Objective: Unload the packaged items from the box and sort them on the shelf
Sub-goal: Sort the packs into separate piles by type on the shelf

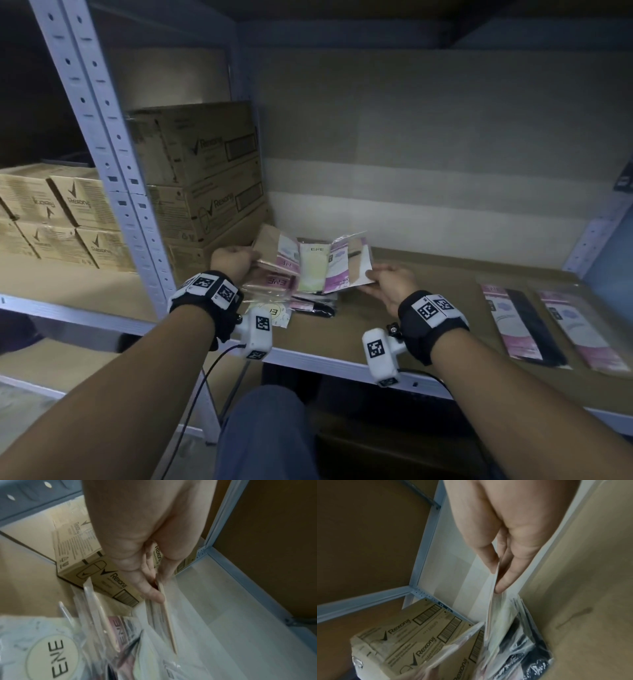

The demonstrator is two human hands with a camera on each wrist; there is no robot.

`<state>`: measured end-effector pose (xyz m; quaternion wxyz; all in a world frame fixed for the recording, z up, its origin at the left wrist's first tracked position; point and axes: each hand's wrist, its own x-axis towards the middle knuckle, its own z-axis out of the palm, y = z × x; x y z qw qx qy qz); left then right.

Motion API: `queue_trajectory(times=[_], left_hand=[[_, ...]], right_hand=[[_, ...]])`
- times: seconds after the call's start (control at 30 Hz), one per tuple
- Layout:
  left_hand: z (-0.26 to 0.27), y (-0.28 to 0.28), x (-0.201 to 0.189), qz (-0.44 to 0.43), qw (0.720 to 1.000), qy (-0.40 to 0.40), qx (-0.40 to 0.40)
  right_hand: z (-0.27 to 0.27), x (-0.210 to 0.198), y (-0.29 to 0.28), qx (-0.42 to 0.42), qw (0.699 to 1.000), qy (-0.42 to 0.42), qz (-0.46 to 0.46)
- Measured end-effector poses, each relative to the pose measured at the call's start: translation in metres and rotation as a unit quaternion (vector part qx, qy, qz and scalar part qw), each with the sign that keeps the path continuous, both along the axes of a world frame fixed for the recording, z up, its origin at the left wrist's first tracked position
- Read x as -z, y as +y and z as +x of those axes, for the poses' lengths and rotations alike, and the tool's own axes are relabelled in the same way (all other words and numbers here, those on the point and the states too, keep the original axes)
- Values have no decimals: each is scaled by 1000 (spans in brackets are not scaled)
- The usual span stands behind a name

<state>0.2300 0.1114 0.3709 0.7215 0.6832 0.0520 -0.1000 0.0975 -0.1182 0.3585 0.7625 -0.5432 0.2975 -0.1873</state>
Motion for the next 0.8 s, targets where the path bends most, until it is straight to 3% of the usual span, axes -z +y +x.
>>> queue_trajectory(times=[0.4, 0.8], left_hand=[[-53, -67, -3, -135, 989, 11, 68], [-110, -151, 14, -141, 976, 36, 162]], right_hand=[[-66, -9, -57, 54, 998, -34, -28], [-143, -3, -126, 124, 991, -26, -36]])
